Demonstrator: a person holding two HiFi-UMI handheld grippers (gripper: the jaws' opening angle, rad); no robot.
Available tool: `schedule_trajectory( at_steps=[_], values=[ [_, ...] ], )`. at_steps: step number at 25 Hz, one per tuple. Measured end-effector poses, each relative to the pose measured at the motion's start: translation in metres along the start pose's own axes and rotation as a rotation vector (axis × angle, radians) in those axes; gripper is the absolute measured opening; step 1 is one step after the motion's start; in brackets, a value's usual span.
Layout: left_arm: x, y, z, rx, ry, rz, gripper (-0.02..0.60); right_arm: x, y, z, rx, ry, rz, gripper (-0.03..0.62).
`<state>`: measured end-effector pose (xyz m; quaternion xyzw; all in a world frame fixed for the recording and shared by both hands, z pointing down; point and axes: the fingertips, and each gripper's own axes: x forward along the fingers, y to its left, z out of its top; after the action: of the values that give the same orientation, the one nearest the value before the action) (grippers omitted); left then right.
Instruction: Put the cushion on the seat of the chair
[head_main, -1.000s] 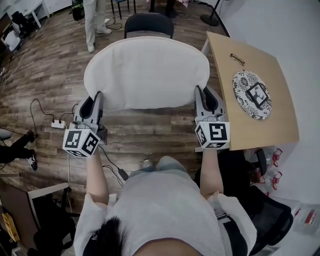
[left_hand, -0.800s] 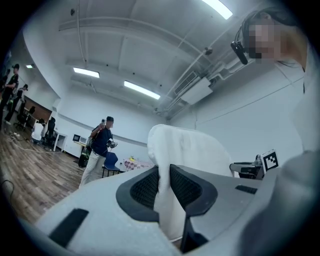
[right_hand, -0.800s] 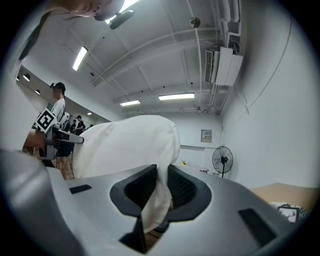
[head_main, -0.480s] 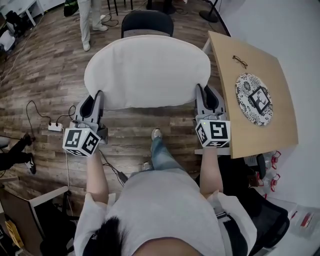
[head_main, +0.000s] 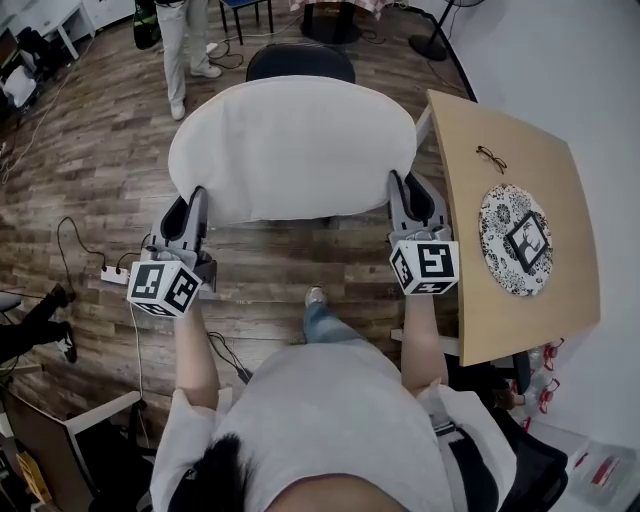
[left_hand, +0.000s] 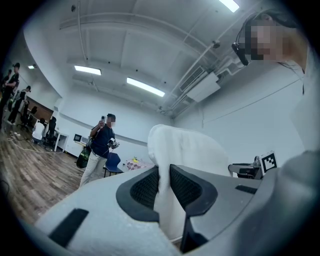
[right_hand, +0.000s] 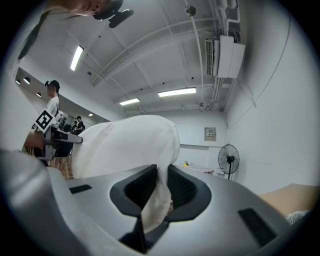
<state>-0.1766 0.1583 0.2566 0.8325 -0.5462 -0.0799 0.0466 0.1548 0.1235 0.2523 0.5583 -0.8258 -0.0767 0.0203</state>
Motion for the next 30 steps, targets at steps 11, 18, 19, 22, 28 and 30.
schedule_trajectory(
  at_steps=[11,18,19,22,28,30],
  values=[
    [0.113,0.011,0.003,0.015,-0.012,0.020,0.060,0.092,-0.073,-0.009,0.007,-0.017,0.020,0.057],
    [0.149,0.006,-0.004,0.024,0.005,0.036,0.060,0.118,-0.103,-0.025,0.046,-0.022,0.028,0.057],
    [0.152,0.008,-0.005,0.027,0.012,0.038,0.060,0.121,-0.104,-0.028,0.052,-0.017,0.030,0.057],
    [0.162,0.012,-0.008,0.027,0.023,0.044,0.060,0.131,-0.107,-0.036,0.066,-0.006,0.033,0.057],
    [0.185,0.032,-0.020,0.010,0.044,0.049,0.060,0.160,-0.110,-0.048,0.067,0.016,0.030,0.057],
    [0.198,0.042,-0.024,0.001,0.051,0.042,0.060,0.174,-0.112,-0.052,0.063,0.027,0.023,0.057]
  ],
)
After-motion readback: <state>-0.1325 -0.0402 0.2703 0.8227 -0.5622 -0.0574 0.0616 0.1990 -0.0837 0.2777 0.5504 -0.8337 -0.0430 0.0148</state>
